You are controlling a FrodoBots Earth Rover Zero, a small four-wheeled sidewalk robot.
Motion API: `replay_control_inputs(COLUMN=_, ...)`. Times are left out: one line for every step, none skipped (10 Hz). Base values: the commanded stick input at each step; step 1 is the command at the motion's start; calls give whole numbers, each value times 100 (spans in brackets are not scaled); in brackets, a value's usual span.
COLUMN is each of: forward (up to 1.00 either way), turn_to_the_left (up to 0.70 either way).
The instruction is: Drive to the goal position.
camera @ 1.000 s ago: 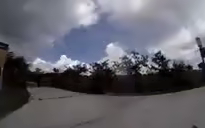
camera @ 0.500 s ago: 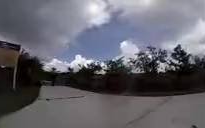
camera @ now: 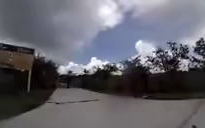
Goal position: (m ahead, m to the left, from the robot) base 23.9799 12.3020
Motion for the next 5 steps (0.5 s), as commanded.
replay_control_inputs(forward=85, turn_to_the_left=34)
replay_control_inputs(forward=85, turn_to_the_left=34)
replay_control_inputs(forward=85, turn_to_the_left=34)
replay_control_inputs(forward=85, turn_to_the_left=34)
replay_control_inputs(forward=85, turn_to_the_left=34)
